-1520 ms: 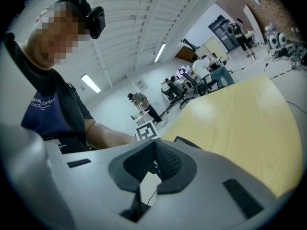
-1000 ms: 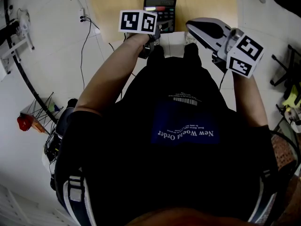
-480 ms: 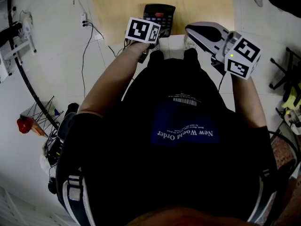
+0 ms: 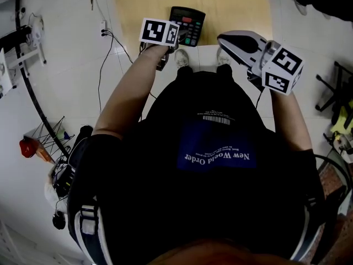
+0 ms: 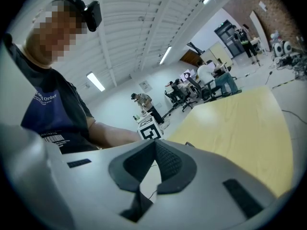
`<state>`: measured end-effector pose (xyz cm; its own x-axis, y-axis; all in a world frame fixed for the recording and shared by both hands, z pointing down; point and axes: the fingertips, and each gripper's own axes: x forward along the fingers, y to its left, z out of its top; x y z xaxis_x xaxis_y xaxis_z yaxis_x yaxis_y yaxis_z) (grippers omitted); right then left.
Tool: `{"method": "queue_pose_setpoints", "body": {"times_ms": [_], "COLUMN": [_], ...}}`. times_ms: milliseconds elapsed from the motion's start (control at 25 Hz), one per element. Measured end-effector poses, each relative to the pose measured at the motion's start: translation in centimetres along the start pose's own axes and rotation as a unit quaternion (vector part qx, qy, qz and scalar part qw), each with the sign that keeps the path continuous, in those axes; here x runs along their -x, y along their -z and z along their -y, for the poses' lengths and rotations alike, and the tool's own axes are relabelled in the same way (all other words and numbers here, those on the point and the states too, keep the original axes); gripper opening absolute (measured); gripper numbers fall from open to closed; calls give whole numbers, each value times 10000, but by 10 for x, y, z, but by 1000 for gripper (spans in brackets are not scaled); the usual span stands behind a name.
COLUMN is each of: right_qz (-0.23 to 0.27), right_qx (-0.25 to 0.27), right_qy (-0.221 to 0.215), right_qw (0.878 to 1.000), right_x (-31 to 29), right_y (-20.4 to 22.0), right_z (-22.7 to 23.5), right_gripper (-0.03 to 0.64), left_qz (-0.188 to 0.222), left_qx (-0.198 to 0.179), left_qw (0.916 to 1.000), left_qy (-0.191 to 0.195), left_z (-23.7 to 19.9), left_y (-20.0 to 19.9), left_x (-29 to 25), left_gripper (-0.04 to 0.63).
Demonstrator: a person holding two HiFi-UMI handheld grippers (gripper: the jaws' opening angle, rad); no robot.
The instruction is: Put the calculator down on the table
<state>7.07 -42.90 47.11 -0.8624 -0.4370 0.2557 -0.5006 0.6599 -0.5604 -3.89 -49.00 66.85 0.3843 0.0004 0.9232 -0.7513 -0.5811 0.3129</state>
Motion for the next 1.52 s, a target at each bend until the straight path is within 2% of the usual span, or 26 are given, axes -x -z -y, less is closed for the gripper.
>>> {"method": "queue_pose_setpoints", "body": {"times_ms": [80,160,200,240,280,320,440,600,640,720,800,840,960,1000,1040,1080,1200,1280,1400,1520], "right_qz": [14,28,45,78,131,199,409,606,678,823,920,969,1252,1366,1457,1513,1538,1477,1300,1145], "right_qx": [24,63,88,116,143,171,342,736,838,1062,1253,1314,1299,1245,1185,1128,1030,1092,1268,1389], "right_qy": [24,26,22,18,12,8,51,159,168,203,297,332,233,180,156,171,373,527,629,617], "right_qw": [10000,10000,9999,9999,9998,9997,9986,9953,9940,9907,9874,9860,9833,9826,9821,9819,9820,9816,9814,9817], "right_x": [6,6,6,8,10,11,17,24,27,35,42,45,47,47,47,47,49,49,48,43], "right_y": [-2,-3,-4,-5,-8,-13,-31,-60,-70,-93,-108,-112,-123,-127,-129,-131,-131,-131,-126,-121], "right_z": [3,1,-1,-2,-4,-6,-12,-30,-34,-36,-37,-38,-38,-37,-36,-35,-27,-22,-30,-38], "right_gripper": [-12,-12,-13,-13,-12,-13,-13,-13,-12,-14,-14,-14,-14,-14,-14,-14,-14,-15,-15,-15], "left_qz": [210,682,1028,1433,1866,2291,3319,4209,4428,4846,5124,5229,5576,5668,5716,5716,5597,5554,5508,5498], "left_qx": [75,185,244,294,326,342,422,347,229,-50,-182,-206,-288,-363,-471,-591,-830,-877,-922,-909], "left_qw": [9997,9970,9929,9852,9731,9567,8974,8231,8071,7845,7682,7577,7166,7090,7084,7137,7383,7468,7525,7510], "left_qy": [43,303,553,894,1313,1764,2876,3797,3899,3869,3833,3899,4180,4180,4114,4005,3670,3551,3491,3542], "left_z": [-1,4,10,19,30,41,60,68,69,69,67,68,68,68,70,73,81,82,86,89], "left_y": [-11,-26,-35,-45,-55,-63,-72,-55,-51,-50,-46,-43,-37,-37,-37,-36,-39,-40,-34,-29], "left_x": [10,28,41,56,73,93,155,237,256,285,304,311,327,331,332,332,329,327,329,332], "left_gripper": [310,310,310,310,310,310,310,305,256,151,27,8,8,6,6,6,6,6,7,7]}}
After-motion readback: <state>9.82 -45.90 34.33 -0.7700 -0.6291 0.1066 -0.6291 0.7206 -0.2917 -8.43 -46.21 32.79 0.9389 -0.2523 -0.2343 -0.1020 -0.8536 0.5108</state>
